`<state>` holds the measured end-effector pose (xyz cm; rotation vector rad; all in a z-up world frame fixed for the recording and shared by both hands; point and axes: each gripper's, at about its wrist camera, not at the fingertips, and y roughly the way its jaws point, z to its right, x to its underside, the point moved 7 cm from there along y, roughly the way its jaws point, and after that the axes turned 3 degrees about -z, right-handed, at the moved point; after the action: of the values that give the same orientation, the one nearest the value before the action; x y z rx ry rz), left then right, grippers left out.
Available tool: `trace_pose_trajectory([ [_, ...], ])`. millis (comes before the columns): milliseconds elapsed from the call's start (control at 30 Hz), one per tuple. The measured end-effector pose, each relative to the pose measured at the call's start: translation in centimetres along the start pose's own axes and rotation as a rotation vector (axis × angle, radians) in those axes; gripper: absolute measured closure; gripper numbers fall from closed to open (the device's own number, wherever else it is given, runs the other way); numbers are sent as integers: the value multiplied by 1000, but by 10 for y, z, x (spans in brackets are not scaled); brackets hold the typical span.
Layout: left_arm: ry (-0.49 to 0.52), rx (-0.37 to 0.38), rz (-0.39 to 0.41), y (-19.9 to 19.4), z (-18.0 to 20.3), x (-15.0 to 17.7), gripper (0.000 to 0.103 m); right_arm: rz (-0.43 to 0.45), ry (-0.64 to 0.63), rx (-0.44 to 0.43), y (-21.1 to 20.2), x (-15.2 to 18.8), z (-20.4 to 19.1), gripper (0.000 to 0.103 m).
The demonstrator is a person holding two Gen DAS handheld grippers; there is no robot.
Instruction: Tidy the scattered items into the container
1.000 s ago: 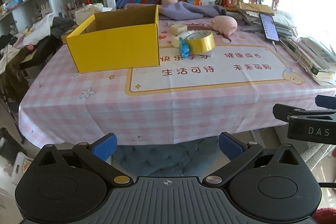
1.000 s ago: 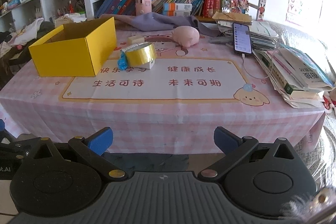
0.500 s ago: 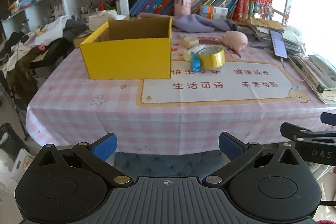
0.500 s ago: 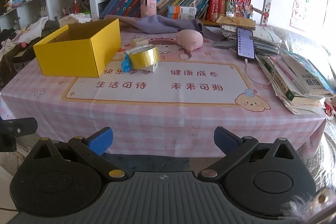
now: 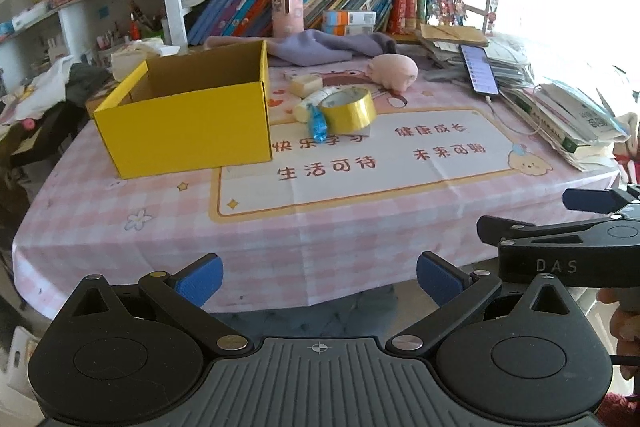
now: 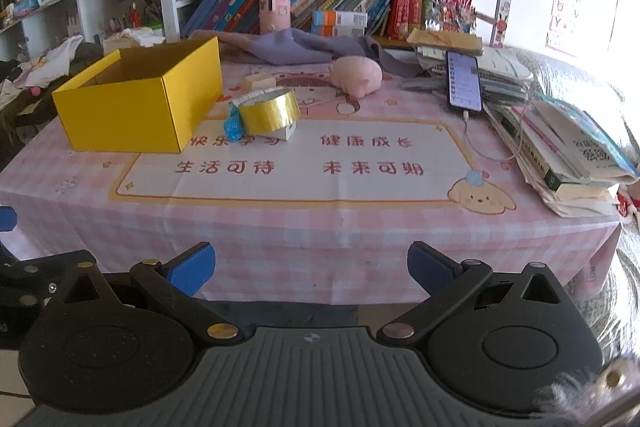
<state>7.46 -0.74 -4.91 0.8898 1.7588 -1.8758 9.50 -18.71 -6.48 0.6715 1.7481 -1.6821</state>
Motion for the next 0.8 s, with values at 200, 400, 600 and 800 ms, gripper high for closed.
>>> trace_pose_trajectory([
  [200,-36,-5,15,1,-13,-3,0,0,-11,9,4,-6,-7,0],
  [400,-92,8,27,2,-27,-4,0,10,-33,10,7,-12,-13,0],
  [600,-79,15,51,-1,-26,-8,0,52,-38,13,0,-20,-16,0],
  [800,-60,32,81,-4,-23,-13,0,58,-31,18,2,-24,-15,0],
])
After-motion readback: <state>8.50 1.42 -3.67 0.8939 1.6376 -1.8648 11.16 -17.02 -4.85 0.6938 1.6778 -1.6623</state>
